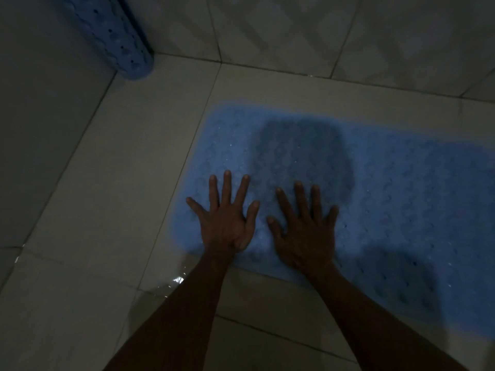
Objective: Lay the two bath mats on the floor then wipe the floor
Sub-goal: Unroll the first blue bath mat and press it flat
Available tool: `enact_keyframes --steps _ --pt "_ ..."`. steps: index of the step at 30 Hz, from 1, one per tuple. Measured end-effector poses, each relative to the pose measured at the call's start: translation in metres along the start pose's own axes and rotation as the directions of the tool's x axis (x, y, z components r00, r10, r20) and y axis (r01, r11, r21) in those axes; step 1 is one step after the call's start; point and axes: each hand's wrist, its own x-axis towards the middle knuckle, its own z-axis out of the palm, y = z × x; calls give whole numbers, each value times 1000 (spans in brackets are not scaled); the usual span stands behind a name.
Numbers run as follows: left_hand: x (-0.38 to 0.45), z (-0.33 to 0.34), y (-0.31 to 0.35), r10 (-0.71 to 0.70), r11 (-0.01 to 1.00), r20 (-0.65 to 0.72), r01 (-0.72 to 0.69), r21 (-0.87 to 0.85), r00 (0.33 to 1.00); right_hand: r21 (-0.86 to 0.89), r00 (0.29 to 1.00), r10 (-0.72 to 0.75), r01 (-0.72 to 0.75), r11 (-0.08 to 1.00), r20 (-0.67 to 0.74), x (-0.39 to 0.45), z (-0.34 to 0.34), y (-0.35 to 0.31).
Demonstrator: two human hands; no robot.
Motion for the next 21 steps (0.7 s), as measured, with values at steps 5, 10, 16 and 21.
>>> enact_keyframes --steps 5,10,16,21 --pt "2 -3 -1 9 1000 22 -9 2 1000 5 1000 10 -10 1000 15 1 -4 -2" --pt "2 -7 1 2 1000 63 -1 -9 998 19 1000 3 -3 1000 18 2 -3 -1" --pt "2 -13 7 -30 999 132 34 -28 991 112 999 -26 23 993 27 -2 -6 11" --pt "-25 -4 78 53 996 18 -52 -79 998 162 985 164 -153 975 -58 -38 -28 85"
